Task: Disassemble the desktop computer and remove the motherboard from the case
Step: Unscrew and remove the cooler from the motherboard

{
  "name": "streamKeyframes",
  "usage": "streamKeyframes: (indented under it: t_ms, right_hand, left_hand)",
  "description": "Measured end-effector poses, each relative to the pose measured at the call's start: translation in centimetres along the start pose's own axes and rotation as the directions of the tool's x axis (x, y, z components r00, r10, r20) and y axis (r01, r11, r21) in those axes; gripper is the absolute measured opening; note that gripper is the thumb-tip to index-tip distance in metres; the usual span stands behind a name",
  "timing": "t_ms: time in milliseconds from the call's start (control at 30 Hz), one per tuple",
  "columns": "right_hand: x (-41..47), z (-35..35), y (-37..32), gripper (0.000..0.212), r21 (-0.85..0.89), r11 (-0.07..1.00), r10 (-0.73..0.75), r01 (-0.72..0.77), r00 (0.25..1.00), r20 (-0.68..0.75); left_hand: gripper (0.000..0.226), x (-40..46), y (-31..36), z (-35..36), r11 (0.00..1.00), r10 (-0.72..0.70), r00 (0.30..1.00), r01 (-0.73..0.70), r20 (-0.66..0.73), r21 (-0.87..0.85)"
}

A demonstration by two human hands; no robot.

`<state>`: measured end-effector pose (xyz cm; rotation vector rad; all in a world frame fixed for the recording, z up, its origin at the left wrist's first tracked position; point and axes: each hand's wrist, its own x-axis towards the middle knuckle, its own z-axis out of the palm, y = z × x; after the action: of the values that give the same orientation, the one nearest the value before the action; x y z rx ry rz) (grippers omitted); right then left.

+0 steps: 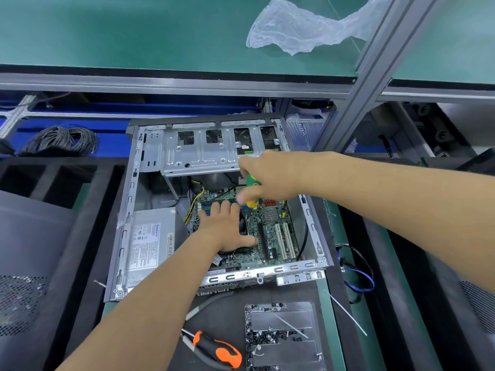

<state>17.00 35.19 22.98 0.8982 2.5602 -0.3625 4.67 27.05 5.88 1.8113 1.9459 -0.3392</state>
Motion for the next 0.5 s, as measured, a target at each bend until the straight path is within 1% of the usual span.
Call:
streamKeyframes:
  t_ms: [67,100,167,233,300,367,400,467,500]
  right_hand:
    - [0.09,0.13,-0.29,0.064,-0.067,0.995,0.066,-0.07,0.996,-0.06]
    - [0.21,0.18,-0.38,0.062,-0.121,0.991,0.052,-0.061,0.996,-0.077]
    - [0.39,0.06,-0.38,0.045,-0.178,0.984,-0.017,0.006,0.998,-0.06]
    - [0.57,-0.23,-0.14,0.028,-0.19,0.977,-0.101,0.1,0.995,0.003]
    - [0.79,-0.44,0.1,0.024,-0.212,0.964,-0.147,0.158,0.987,0.067]
    - [0.67,-0.52,0.02,0.026,-0.169,0.973,-0.144,0.155,0.987,0.072]
    - [0.57,-0.41,-0.02,0.03,-0.15,0.978,-0.135,0.143,0.989,0.061]
    - [0.36,-0.08,-0.26,0.045,-0.166,0.982,-0.087,0.086,0.996,0.005]
    - [0.27,0.07,-0.41,0.049,-0.175,0.984,-0.049,0.042,0.998,-0.036]
  left_hand:
    - [0.102,-0.02,-0.03,-0.02,1.0,-0.001,1.0,0.001,-0.002,-0.008]
    - [0.102,-0.04,-0.03,-0.03,1.0,0.0,1.0,0.0,0.0,-0.005]
    - [0.104,-0.07,-0.04,-0.02,1.0,0.002,1.0,-0.002,-0.001,0.003]
    - [0.106,-0.08,-0.14,-0.03,1.0,-0.001,1.0,0.001,-0.006,-0.008]
    - [0.107,-0.18,-0.22,-0.03,1.0,-0.004,1.0,0.004,-0.014,-0.02]
    - [0.107,-0.24,-0.21,-0.06,1.0,-0.003,1.0,0.003,-0.009,-0.018]
    - [0.107,-0.24,-0.17,-0.06,1.0,-0.003,1.0,0.003,-0.004,-0.015]
    - [0.108,-0.33,-0.14,-0.08,1.0,0.0,1.0,0.0,-0.001,-0.012]
    - [0.107,-0.38,-0.14,-0.11,1.0,0.001,1.0,-0.001,-0.002,-0.016]
